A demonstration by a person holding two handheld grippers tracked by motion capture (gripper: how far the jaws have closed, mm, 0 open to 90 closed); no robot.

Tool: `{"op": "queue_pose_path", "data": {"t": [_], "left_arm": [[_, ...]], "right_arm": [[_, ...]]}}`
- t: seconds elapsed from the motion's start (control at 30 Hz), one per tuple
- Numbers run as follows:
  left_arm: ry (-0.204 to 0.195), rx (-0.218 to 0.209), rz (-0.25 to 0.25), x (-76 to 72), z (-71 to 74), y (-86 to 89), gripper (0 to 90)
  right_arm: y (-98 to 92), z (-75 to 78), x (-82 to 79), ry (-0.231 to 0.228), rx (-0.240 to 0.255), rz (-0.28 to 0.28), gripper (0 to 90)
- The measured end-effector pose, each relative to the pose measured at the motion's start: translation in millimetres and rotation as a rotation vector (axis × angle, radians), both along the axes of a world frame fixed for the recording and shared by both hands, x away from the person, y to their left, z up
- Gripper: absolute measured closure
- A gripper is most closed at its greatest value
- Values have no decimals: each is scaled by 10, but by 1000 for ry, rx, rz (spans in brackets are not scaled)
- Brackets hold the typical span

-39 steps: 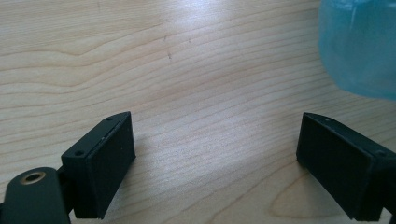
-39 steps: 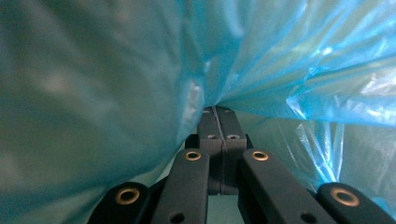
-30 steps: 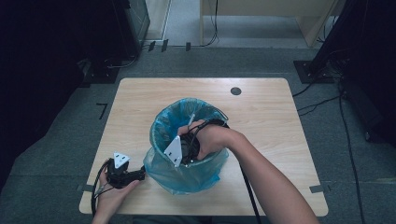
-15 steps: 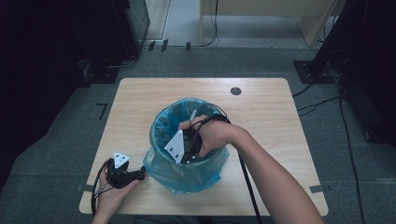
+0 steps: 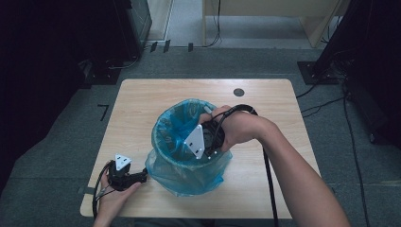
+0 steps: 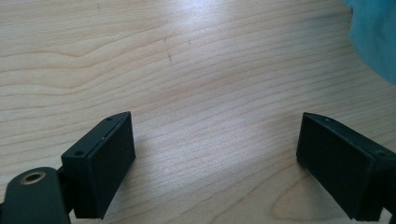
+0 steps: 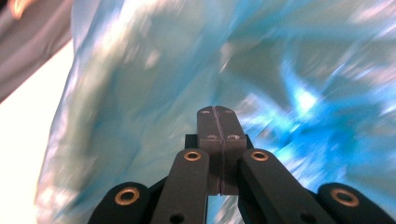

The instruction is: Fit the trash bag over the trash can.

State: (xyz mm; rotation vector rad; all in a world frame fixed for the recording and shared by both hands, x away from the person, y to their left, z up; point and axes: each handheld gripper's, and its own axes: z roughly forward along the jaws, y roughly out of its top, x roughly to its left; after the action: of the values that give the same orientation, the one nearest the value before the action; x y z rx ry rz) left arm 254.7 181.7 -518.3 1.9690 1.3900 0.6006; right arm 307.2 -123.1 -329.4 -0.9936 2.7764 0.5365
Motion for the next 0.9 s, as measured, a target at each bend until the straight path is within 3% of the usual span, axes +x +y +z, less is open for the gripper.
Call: {"op": "queue_pose_path", "data": {"t": [0.1, 0.27, 0.4, 0.57, 0.63, 0.77, 0.9], "left_arm": [[0, 0, 1, 0, 0, -1, 108], [0, 0, 1, 0, -1, -1, 108], [0, -1, 1, 0, -1, -1, 108], [0, 0, 1, 1, -1, -1, 108], [0, 0, 1, 0, -1, -1, 108], [0, 0, 1, 0, -1, 0, 108], [0, -1, 0, 1, -1, 0, 108]], "right_arm": [[-29, -76, -12, -8, -73, -16, 900], [-26, -135, -11, 11, -94, -21, 900], [23, -113, -23, 57, -43, -27, 900], [223, -125, -42, 70, 3, -28, 900], [322, -178, -46, 63, 9, 4, 900], [479, -278, 4, 80, 89, 73, 900], [590, -428, 82, 83, 89, 85, 900]]}}
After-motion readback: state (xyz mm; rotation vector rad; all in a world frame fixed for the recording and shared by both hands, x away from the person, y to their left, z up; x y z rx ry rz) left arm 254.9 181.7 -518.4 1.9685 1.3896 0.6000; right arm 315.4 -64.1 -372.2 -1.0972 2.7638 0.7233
